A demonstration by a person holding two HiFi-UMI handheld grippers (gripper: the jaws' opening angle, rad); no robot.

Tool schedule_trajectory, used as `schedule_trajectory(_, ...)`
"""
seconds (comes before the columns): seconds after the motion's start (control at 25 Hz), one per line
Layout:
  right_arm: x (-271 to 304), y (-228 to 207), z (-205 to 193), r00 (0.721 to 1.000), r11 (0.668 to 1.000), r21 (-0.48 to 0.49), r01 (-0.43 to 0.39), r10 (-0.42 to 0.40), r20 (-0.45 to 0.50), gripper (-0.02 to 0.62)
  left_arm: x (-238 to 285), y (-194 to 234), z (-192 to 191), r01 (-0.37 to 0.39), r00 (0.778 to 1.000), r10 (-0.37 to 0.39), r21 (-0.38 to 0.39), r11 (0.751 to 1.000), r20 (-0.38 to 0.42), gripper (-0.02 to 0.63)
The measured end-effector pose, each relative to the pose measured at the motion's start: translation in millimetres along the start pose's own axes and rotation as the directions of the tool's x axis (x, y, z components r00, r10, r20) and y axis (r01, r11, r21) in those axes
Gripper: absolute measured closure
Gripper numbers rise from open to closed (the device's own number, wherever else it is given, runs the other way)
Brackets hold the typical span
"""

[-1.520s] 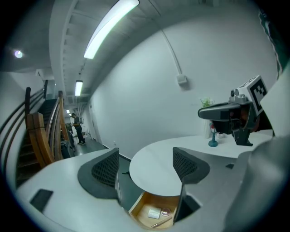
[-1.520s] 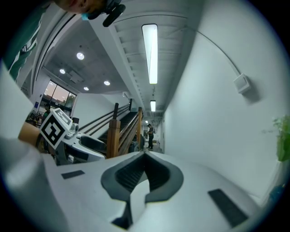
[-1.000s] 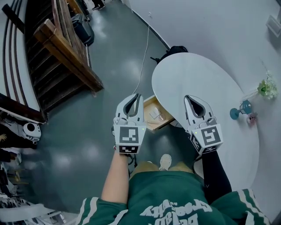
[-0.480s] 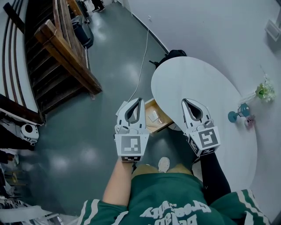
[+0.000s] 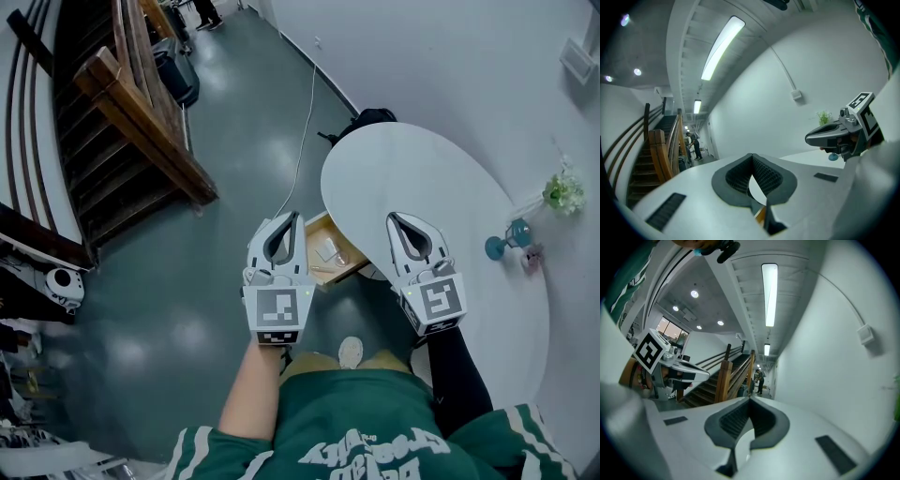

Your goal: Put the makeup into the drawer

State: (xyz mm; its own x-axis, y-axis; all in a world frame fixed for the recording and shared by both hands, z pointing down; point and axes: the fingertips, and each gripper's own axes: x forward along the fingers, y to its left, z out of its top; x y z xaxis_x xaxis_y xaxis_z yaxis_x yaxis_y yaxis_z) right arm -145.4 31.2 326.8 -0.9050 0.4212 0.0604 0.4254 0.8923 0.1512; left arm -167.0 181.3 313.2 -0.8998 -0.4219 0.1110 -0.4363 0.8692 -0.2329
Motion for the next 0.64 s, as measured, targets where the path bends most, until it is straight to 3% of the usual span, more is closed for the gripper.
schedule_trajectory(0.64,-9.8,-11.2,-13.2,0.999,0.999,0.013,0.029,-0.029,-0.018,0.592,6.2,-2.8,-14.4,0.018,0.999,-0.019,-0.023,1.000,-0.038,0.607)
